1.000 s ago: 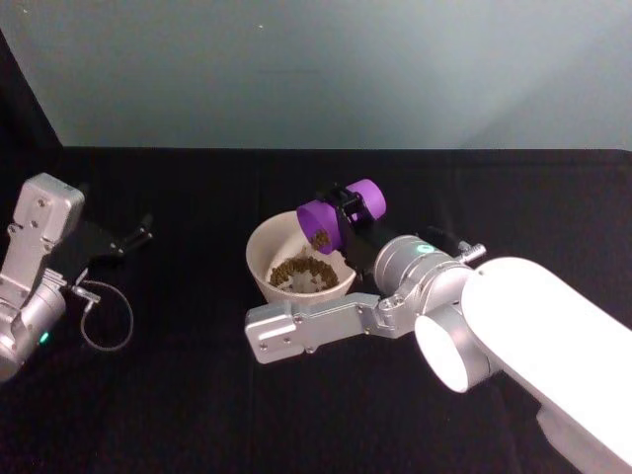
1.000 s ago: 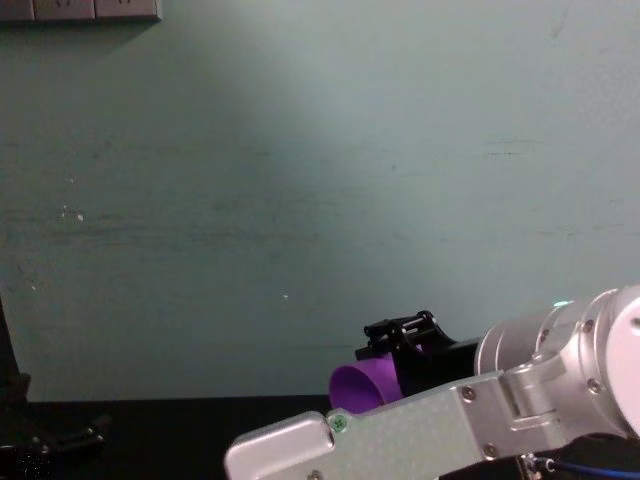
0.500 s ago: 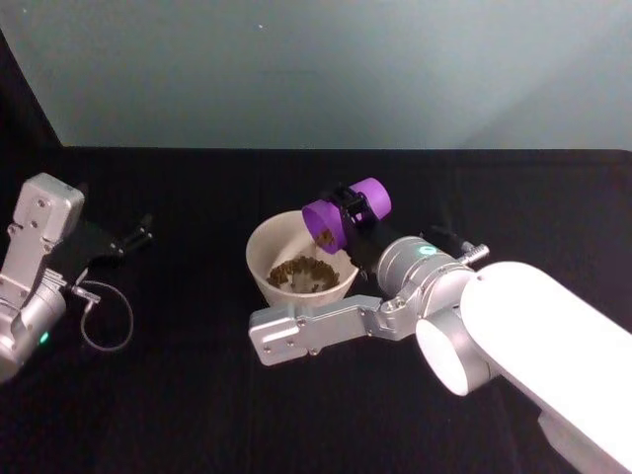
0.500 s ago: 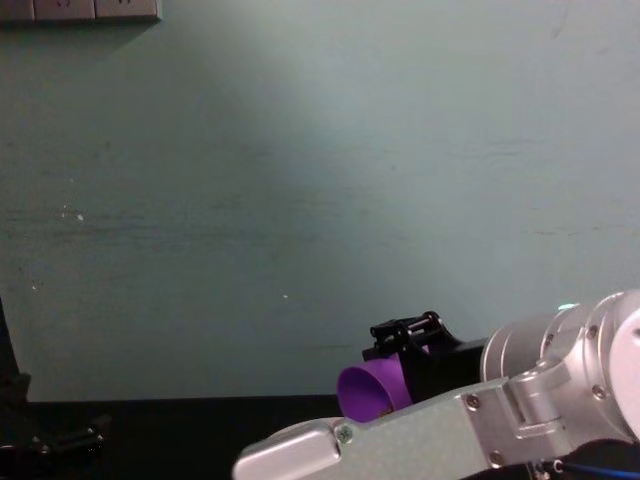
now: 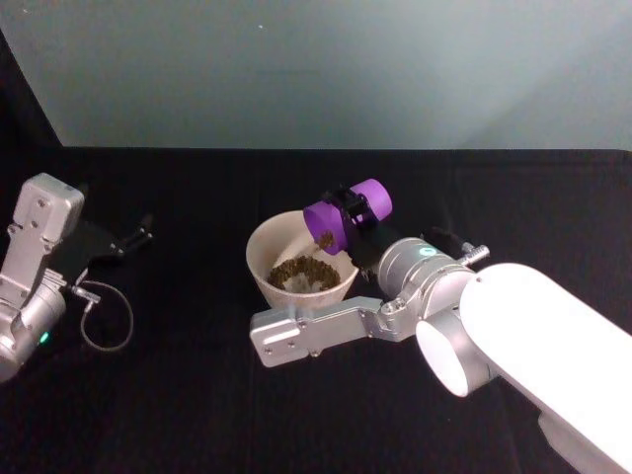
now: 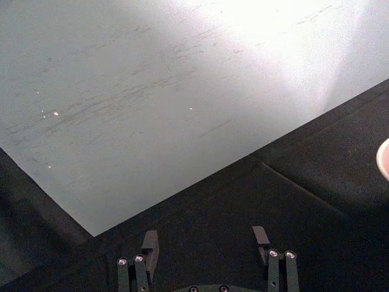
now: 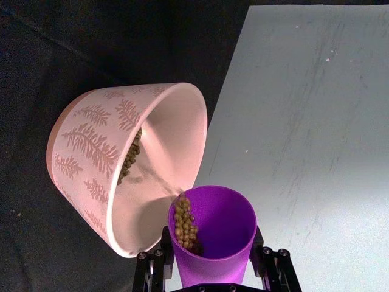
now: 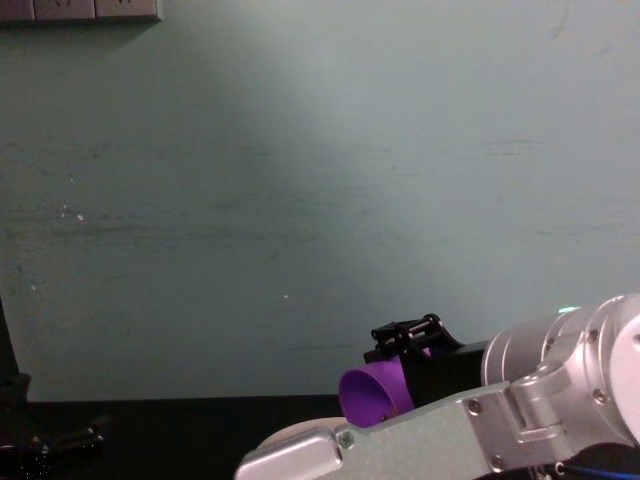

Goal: Pick up the cup and pour the mung beans from the cup into the bowl.

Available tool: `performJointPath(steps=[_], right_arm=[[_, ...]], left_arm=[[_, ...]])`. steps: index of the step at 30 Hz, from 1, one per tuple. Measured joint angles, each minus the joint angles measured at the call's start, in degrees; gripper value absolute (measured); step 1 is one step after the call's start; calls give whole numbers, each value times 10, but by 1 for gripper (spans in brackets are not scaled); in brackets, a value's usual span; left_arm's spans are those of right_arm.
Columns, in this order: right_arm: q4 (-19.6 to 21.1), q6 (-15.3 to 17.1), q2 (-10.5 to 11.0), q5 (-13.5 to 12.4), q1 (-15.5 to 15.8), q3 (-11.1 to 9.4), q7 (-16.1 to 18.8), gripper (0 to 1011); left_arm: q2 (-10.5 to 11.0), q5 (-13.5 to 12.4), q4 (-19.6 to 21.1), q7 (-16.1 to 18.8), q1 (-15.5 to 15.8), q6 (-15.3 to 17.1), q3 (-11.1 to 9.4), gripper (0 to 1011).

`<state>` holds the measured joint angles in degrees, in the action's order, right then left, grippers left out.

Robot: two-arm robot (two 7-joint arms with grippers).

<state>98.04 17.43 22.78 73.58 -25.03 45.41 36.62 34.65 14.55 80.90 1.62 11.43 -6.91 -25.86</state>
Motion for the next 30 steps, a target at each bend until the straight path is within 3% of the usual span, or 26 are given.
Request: performJointPath(steps=[17, 24, 30], right_arm=[[-3, 0, 0, 17, -3, 8, 1, 728], [-4, 2, 1, 45, -7, 20, 4, 726], [-4, 6, 2, 90, -14, 42, 15, 726]], left_arm=[[0, 0, 0, 0, 0, 0, 0, 1000], [0, 0, 0, 0, 0, 0, 0, 1000], [0, 0, 0, 0, 0, 0, 0, 1000]])
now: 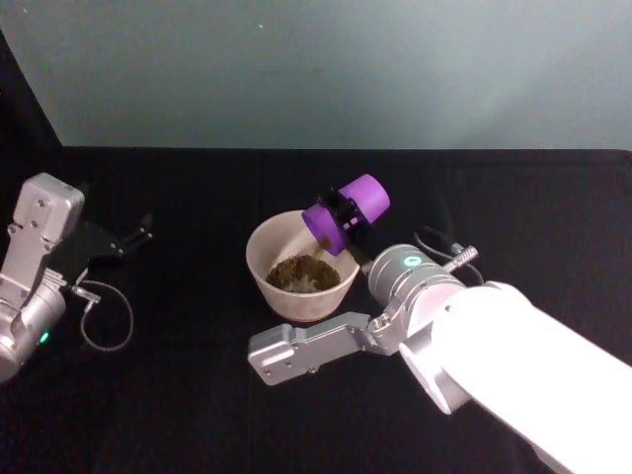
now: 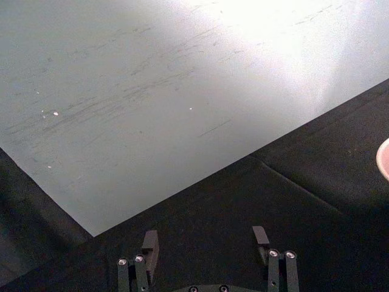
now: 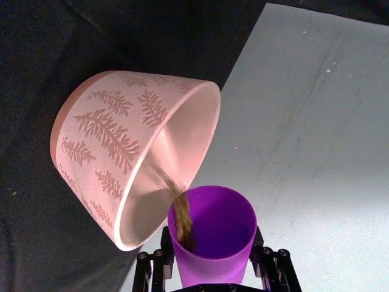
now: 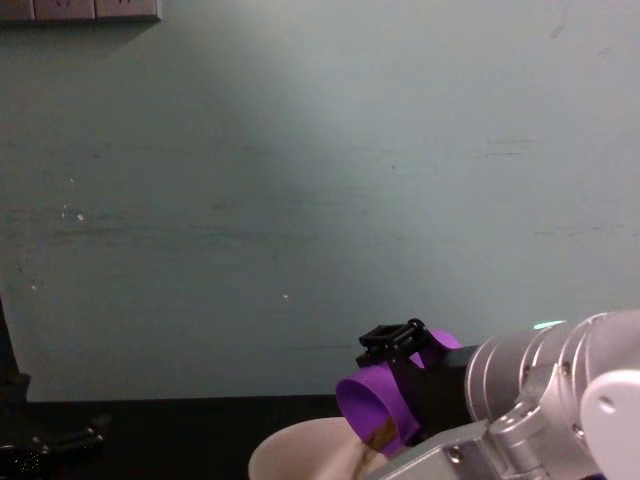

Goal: Pick up the cup and pour the mung beans from the cup into the bowl.

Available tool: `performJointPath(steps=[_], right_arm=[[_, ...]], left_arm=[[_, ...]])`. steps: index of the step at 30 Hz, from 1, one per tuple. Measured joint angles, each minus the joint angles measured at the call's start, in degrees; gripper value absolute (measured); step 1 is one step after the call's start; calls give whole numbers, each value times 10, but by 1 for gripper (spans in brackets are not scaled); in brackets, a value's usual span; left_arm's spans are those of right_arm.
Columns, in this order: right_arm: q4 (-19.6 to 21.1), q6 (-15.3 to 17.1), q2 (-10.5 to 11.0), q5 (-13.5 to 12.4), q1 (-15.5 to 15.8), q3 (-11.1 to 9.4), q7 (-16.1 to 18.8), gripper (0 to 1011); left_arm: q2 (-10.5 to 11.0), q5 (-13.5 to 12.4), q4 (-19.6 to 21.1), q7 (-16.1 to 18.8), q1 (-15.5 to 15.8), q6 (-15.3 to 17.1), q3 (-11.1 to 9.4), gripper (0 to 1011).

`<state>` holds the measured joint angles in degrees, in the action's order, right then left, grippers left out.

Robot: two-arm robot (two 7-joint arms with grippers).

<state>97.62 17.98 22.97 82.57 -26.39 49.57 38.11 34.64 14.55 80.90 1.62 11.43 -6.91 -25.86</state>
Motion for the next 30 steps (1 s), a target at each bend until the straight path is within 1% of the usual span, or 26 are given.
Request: performJointPath(steps=[1, 5, 7, 9, 10, 13, 14, 15, 16, 17, 18, 20, 23, 26, 27, 29, 30], right_arm=[[0, 0, 0, 0, 0, 0, 0, 726], [1, 0, 0, 27, -3, 12, 7, 726], [1, 0, 0, 36, -5, 15, 9, 726], [0, -1, -1, 51, -7, 22, 13, 726], [-1, -1, 0, 64, -9, 27, 17, 726], [-3, -3, 0, 84, -12, 35, 22, 726], [-4, -4, 0, 97, -14, 40, 26, 726], [-5, -4, 0, 104, -15, 42, 27, 726], [-6, -5, 0, 115, -17, 46, 30, 726], [-6, -5, 0, 115, -17, 46, 30, 726], [-7, -7, -1, 122, -17, 48, 32, 726], [-6, -8, -1, 127, -17, 48, 32, 728], [-4, -10, 0, 125, -13, 45, 28, 726], [1, -10, 0, 109, -6, 35, 15, 726], [4, -10, -1, 97, -2, 27, 7, 726], [10, -7, -2, 51, 15, -1, -27, 726], [10, -7, -2, 51, 15, -1, -27, 726]], left_arm=[[0, 0, 0, 0, 0, 0, 0, 1000], [0, 0, 0, 0, 0, 0, 0, 1000], [0, 0, 0, 0, 0, 0, 0, 1000], [0, 0, 0, 0, 0, 0, 0, 1000], [0, 0, 0, 0, 0, 0, 0, 1000], [0, 0, 0, 0, 0, 0, 0, 1000], [0, 0, 0, 0, 0, 0, 0, 1000], [0, 0, 0, 0, 0, 0, 0, 1000], [0, 0, 0, 0, 0, 0, 0, 1000], [0, 0, 0, 0, 0, 0, 0, 1000], [0, 0, 0, 0, 0, 0, 0, 1000], [0, 0, 0, 0, 0, 0, 0, 1000], [0, 0, 0, 0, 0, 0, 0, 1000], [0, 0, 0, 0, 0, 0, 0, 1000], [0, 0, 0, 0, 0, 0, 0, 1000], [0, 0, 0, 0, 0, 0, 0, 1000], [0, 0, 0, 0, 0, 0, 0, 1000]])
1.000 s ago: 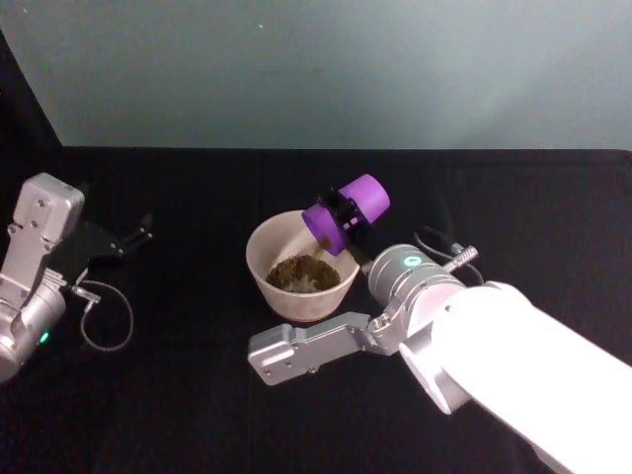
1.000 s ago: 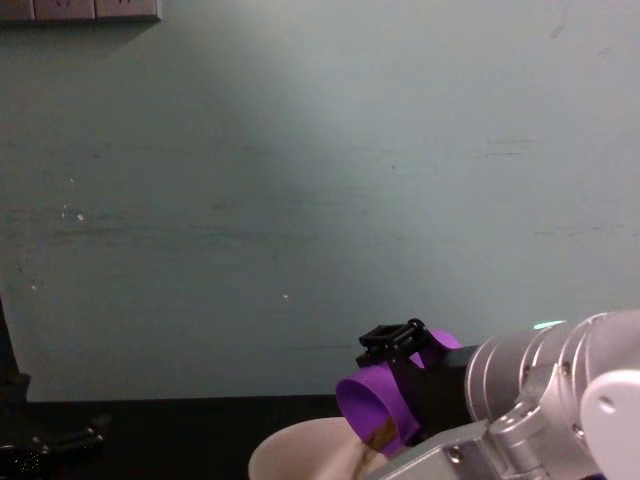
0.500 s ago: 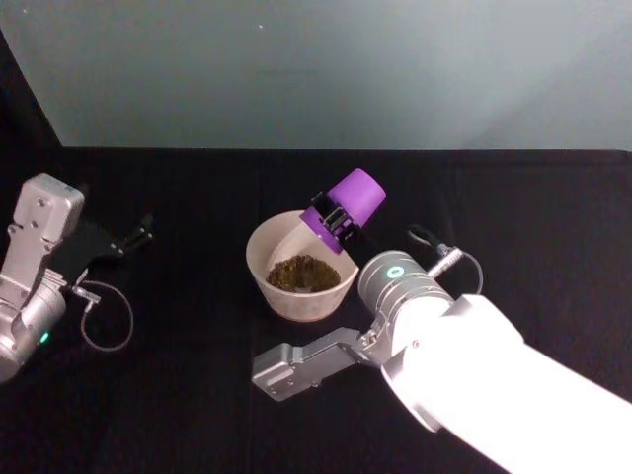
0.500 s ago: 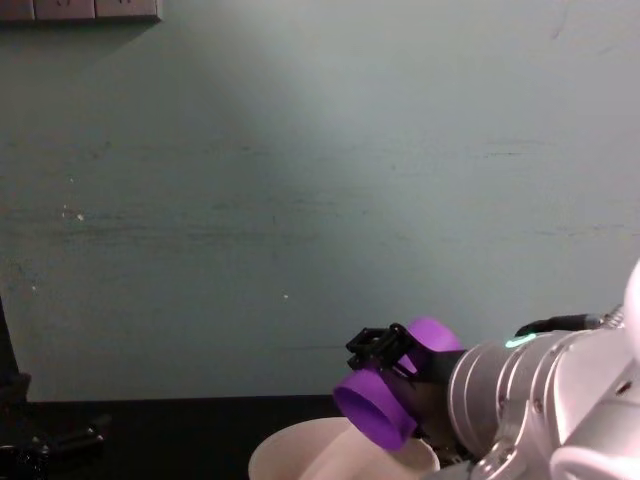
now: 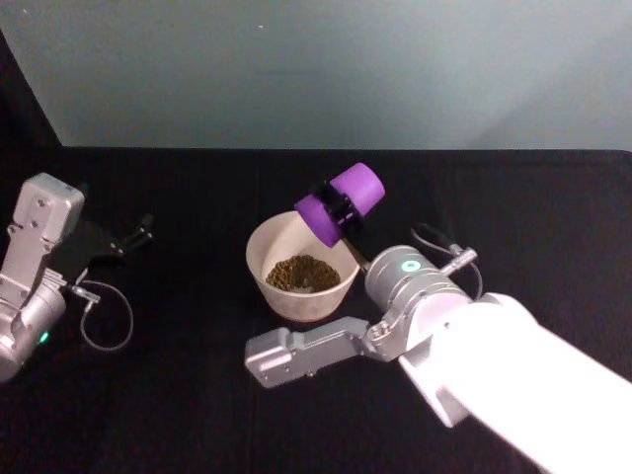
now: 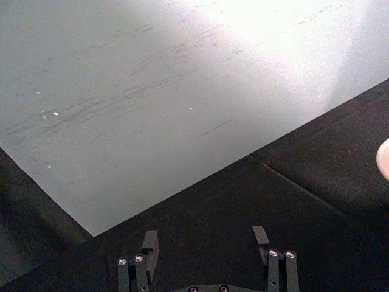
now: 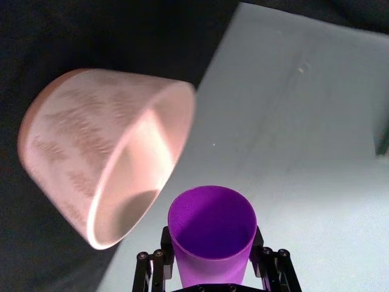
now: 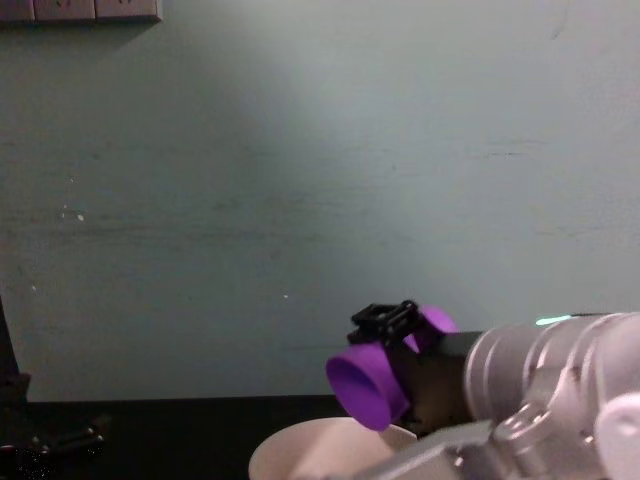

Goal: Pick up the cup and pour the mung beans from the cup into the bowl.

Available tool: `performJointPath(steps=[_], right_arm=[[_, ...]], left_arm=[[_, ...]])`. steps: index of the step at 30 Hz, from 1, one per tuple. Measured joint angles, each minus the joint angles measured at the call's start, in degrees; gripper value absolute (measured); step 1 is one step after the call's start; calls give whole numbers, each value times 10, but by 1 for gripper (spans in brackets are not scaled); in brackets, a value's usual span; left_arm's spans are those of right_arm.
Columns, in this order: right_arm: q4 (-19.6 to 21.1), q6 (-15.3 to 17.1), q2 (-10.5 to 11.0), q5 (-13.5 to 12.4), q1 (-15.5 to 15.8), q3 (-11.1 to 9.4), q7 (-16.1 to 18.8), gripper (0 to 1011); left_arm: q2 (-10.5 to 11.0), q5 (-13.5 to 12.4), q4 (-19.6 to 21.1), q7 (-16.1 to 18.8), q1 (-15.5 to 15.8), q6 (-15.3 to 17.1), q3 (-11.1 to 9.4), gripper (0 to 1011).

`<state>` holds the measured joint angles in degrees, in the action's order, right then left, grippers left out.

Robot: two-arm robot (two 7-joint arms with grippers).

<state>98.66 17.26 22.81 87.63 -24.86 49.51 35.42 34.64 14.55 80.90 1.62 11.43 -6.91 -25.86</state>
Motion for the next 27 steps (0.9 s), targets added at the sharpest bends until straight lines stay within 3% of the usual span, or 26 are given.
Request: performJointPath(steps=[1, 3, 5, 6, 7, 9, 10, 12, 13, 16, 17, 19, 20, 21, 22, 25, 26, 27], right_arm=[[4, 4, 0, -28, 11, -16, -20, 726], [9, 8, -1, -55, 23, -35, -40, 726], [15, 13, -2, -100, 43, -65, -72, 726], [18, 13, -3, -136, 59, -89, -96, 726], [18, 13, -3, -136, 59, -89, -96, 726], [20, 9, -8, -189, 80, -125, -130, 726], [20, -1, -13, -238, 96, -154, -152, 726], [20, -17, -18, -291, 110, -183, -169, 726], [18, -34, -25, -341, 123, -212, -182, 726], [10, -60, -35, -419, 140, -253, -197, 726], [4, -76, -42, -463, 150, -278, -202, 726], [-3, -90, -48, -507, 158, -297, -204, 726], [-10, -103, -54, -547, 164, -315, -203, 726], [-14, -107, -57, -562, 167, -322, -203, 726], [-23, -116, -63, -599, 172, -338, -200, 726], [-36, -127, -71, -647, 178, -358, -193, 726], [-45, -133, -76, -679, 180, -369, -186, 726], [-50, -137, -79, -695, 181, -375, -181, 726]], left_arm=[[0, 0, 0, 0, 0, 0, 0, 1000], [0, 0, 0, 0, 0, 0, 0, 1000], [0, 0, 0, 0, 0, 0, 0, 1000], [0, 0, 0, 0, 0, 0, 0, 1000], [0, 0, 0, 0, 0, 0, 0, 1000], [0, 0, 0, 0, 0, 0, 0, 1000], [0, 0, 0, 0, 0, 0, 0, 1000], [0, 0, 0, 0, 0, 0, 0, 1000], [0, 0, 0, 0, 0, 0, 0, 1000], [0, 0, 0, 0, 0, 0, 0, 1000], [0, 0, 0, 0, 0, 0, 0, 1000], [0, 0, 0, 0, 0, 0, 0, 1000], [0, 0, 0, 0, 0, 0, 0, 1000], [0, 0, 0, 0, 0, 0, 0, 1000], [0, 0, 0, 0, 0, 0, 0, 1000], [0, 0, 0, 0, 0, 0, 0, 1000], [0, 0, 0, 0, 0, 0, 0, 1000], [0, 0, 0, 0, 0, 0, 0, 1000]])
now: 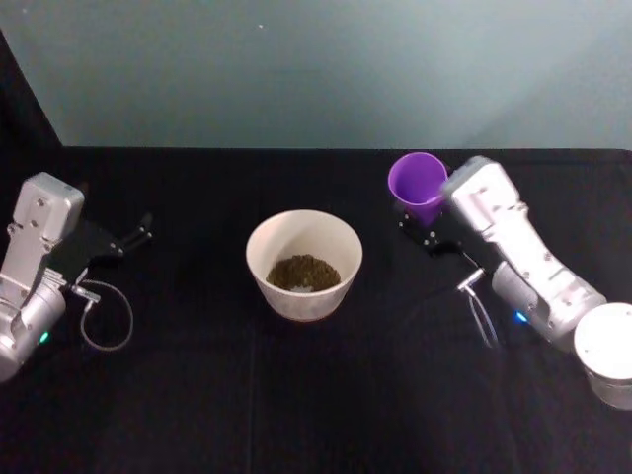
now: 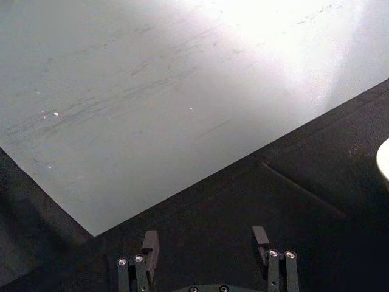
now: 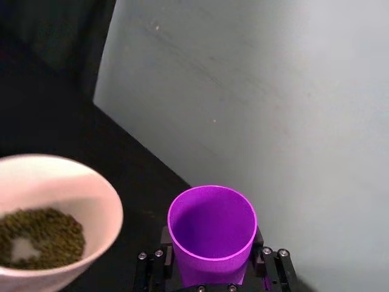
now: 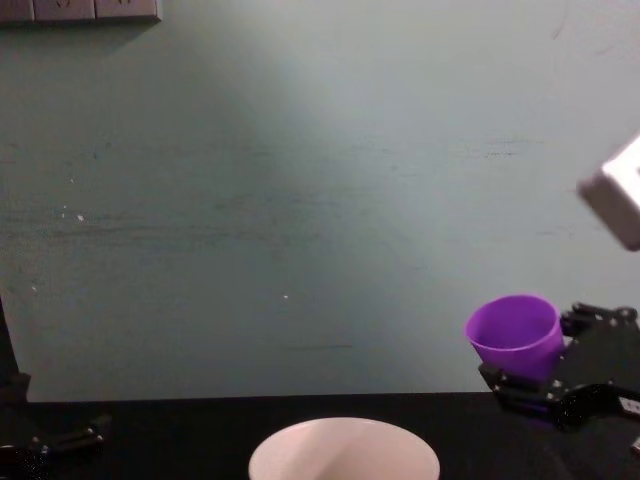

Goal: Pick up the cup and pour the mung beans from the cup into the bowl.

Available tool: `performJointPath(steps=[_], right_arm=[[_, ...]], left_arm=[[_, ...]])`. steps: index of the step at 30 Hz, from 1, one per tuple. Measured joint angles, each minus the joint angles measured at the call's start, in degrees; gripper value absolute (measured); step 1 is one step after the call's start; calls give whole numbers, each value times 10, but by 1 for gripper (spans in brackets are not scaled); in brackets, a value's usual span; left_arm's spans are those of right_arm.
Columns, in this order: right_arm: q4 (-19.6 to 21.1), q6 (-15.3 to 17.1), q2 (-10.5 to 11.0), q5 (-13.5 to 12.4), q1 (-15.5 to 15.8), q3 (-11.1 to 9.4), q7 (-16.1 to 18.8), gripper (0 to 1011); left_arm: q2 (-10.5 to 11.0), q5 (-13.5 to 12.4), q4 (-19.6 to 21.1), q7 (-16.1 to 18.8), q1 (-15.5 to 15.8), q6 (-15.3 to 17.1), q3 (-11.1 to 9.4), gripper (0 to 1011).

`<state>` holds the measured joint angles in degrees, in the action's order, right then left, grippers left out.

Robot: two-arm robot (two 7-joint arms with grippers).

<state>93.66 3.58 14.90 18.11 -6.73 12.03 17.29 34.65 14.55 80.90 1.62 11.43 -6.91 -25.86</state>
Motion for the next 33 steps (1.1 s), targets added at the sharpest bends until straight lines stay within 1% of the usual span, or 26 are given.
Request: performJointPath(steps=[1, 2, 5, 7, 8, 9, 11, 12, 14, 15, 16, 18, 19, 21, 24, 33], right_arm=[[-5, -4, -3, -16, 1, -5, 5, 726], [-18, -10, -8, -46, 1, -15, 14, 726], [-35, -17, -14, -87, 1, -27, 28, 726], [-61, -25, -24, -137, 0, -41, 47, 726], [-61, -25, -24, -137, 0, -41, 47, 726], [-75, -29, -28, -161, -1, -46, 56, 726], [-89, -35, -31, -184, -2, -51, 67, 726], [-105, -44, -35, -205, -4, -55, 78, 726], [-124, -53, -39, -232, -6, -59, 92, 726], [-124, -53, -39, -232, -6, -59, 92, 726], [-134, -57, -40, -244, -8, -60, 99, 726], [-151, -63, -42, -260, -11, -60, 108, 726], [-151, -63, -42, -260, -11, -60, 108, 726], [-168, -67, -42, -271, -16, -58, 113, 726], [-179, -70, -40, -274, -19, -54, 112, 726], [-194, -74, -31, -278, -23, -44, 105, 726]], left_arm=[[0, 0, 0, 0, 0, 0, 0, 1000], [0, 0, 0, 0, 0, 0, 0, 1000], [0, 0, 0, 0, 0, 0, 0, 1000], [0, 0, 0, 0, 0, 0, 0, 1000], [0, 0, 0, 0, 0, 0, 0, 1000], [0, 0, 0, 0, 0, 0, 0, 1000], [0, 0, 0, 0, 0, 0, 0, 1000], [0, 0, 0, 0, 0, 0, 0, 1000], [0, 0, 0, 0, 0, 0, 0, 1000], [0, 0, 0, 0, 0, 0, 0, 1000], [0, 0, 0, 0, 0, 0, 0, 1000], [0, 0, 0, 0, 0, 0, 0, 1000], [0, 0, 0, 0, 0, 0, 0, 1000], [0, 0, 0, 0, 0, 0, 0, 1000], [0, 0, 0, 0, 0, 0, 0, 1000], [0, 0, 0, 0, 0, 0, 0, 1000]])
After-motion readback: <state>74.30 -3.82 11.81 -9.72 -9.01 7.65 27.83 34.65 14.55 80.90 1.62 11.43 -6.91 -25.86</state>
